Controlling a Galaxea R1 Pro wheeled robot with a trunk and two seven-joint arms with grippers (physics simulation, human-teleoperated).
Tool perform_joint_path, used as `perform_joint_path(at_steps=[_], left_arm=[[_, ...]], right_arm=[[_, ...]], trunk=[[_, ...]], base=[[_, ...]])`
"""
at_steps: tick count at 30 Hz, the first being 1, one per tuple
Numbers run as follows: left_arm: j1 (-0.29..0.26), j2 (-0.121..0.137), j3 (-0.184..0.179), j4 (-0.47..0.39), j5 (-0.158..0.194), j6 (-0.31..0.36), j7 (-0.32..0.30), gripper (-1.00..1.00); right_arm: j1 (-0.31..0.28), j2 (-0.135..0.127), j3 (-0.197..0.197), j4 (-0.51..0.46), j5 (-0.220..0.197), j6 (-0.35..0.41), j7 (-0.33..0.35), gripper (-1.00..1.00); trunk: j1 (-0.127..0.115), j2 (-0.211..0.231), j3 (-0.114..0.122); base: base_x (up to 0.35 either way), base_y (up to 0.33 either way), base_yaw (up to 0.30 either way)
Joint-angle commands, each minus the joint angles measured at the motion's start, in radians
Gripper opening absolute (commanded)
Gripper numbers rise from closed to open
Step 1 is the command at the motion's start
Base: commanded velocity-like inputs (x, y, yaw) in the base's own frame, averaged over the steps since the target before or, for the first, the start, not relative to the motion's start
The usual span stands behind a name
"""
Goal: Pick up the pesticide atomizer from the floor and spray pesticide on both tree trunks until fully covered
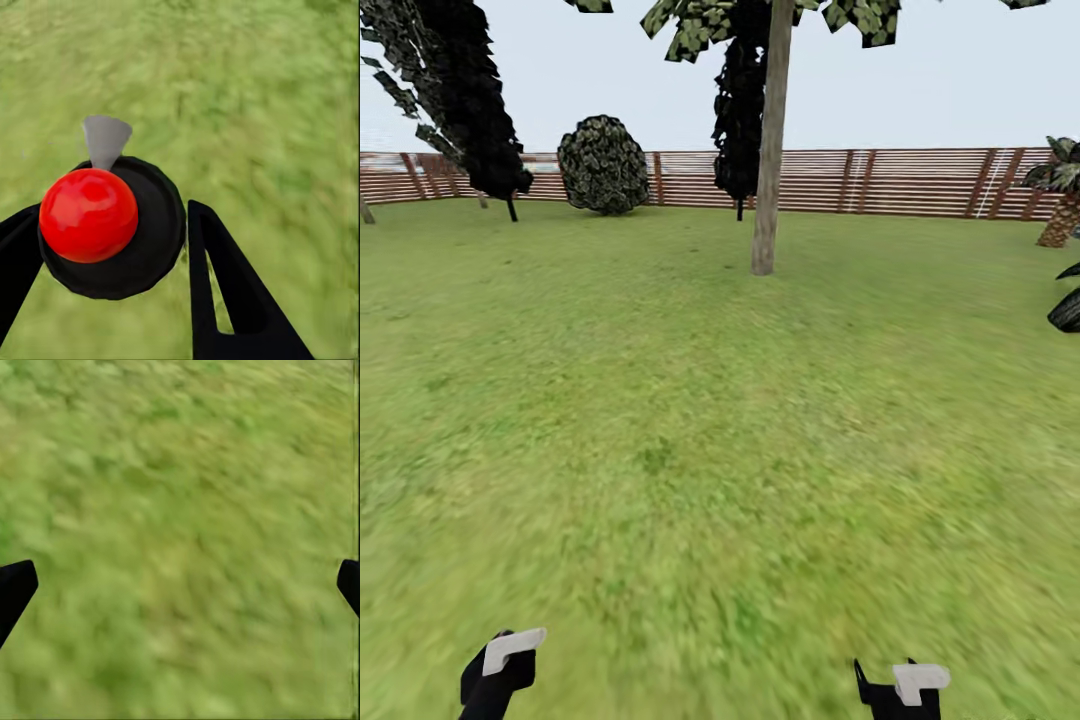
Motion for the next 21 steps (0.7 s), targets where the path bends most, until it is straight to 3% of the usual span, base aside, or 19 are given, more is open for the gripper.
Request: perform_joint_path(at_steps=[1, 9, 21], left_arm=[[0.000, 0.000, 0.000, 0.000, 0.000, 0.000, 0.000, -1.00], [0.000, 0.000, 0.000, 0.000, 0.000, 0.000, 0.000, -1.00], [0.000, 0.000, 0.001, 0.000, 0.001, 0.002, 0.000, -1.00]], right_arm=[[0.000, 0.000, 0.000, 0.000, 0.000, 0.000, 0.000, 1.00], [0.000, 0.000, 0.001, 0.000, 0.000, 0.000, 0.000, 1.00], [0.000, 0.000, 0.001, 0.000, 0.002, -0.001, 0.002, 1.00]], trunk=[[0.000, 0.000, 0.000], [0.000, 0.000, -0.004], [0.000, 0.000, -0.004]], base=[[0.206, -0.219, -0.299], [0.223, -0.203, -0.278], [0.324, -0.030, -0.021]])
